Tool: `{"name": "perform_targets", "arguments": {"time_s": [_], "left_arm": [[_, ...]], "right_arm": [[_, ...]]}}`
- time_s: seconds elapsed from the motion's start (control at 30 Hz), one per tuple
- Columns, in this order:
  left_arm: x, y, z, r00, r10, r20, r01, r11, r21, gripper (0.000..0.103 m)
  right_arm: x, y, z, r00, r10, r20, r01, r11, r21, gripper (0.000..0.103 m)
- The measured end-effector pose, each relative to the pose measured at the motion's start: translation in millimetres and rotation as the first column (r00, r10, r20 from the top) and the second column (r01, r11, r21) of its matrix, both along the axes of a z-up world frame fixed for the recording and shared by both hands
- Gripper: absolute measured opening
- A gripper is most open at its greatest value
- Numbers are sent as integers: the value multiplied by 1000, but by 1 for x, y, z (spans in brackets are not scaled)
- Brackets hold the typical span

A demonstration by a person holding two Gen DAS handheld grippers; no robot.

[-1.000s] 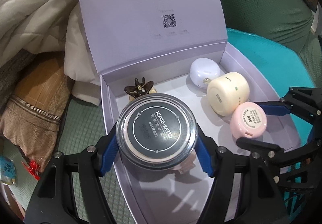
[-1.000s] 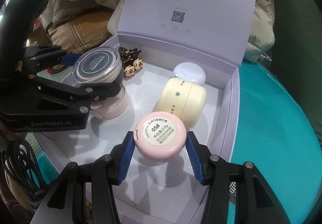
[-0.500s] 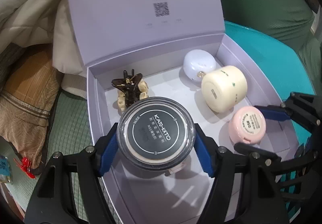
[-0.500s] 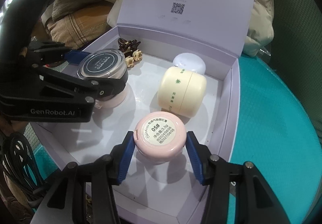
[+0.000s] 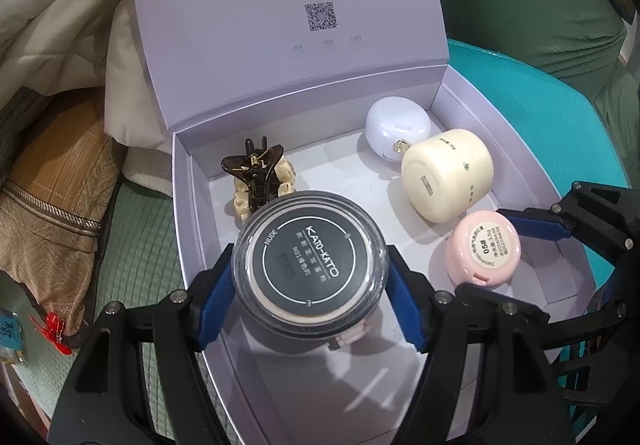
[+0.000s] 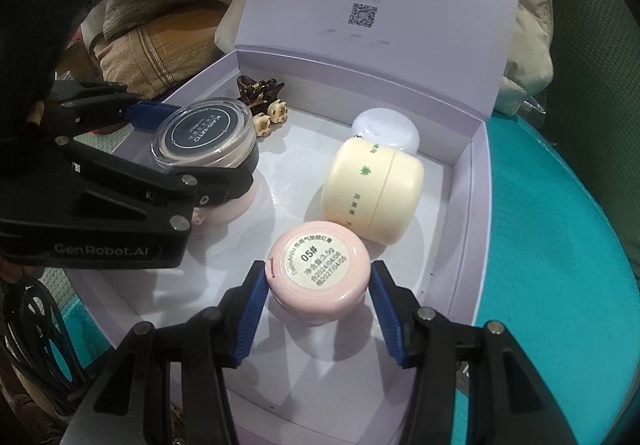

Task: Organize objects
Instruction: 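Lower and open both tools to release the tin and compact in the box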

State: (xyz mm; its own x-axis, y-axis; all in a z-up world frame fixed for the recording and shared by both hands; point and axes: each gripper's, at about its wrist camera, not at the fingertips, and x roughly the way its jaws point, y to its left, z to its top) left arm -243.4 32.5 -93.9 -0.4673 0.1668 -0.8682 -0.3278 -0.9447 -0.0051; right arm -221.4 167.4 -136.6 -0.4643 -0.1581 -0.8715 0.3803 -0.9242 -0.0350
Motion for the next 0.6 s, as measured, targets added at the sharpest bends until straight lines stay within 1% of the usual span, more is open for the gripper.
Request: {"name": "perform_targets", "arguments": {"time_s": [0.1, 0.23, 0.33, 0.47, 0.5, 0.6], "left_arm": [[2, 1, 3, 1000, -3, 4, 3, 1000, 10, 68], [4, 4, 6, 1000, -2, 10, 1, 1000, 12, 68], [7, 7, 11, 1000, 6, -4, -6, 1000, 9, 68], [13, 11, 20, 1000, 7, -23, -7, 1000, 8, 68], [14, 12, 22, 1000, 8, -27, -8, 1000, 5, 68], [19, 15, 26, 999, 13, -30, -13, 1000, 4, 68]], "right_arm": [[0, -3, -2, 1000, 1, -1, -1, 1000, 24, 52], [-1, -2, -1, 1000, -9, 4, 9, 1000, 7, 52], [-1, -2, 0, 1000, -16, 2, 16, 1000, 0, 52], [-2, -6, -3, 1000, -13, -2, 13, 1000, 26, 52], [-2, -7, -3, 1000, -9, 2, 9, 999, 36, 53], [-1, -10, -3, 1000, -6, 8, 6, 999, 48, 58]]}}
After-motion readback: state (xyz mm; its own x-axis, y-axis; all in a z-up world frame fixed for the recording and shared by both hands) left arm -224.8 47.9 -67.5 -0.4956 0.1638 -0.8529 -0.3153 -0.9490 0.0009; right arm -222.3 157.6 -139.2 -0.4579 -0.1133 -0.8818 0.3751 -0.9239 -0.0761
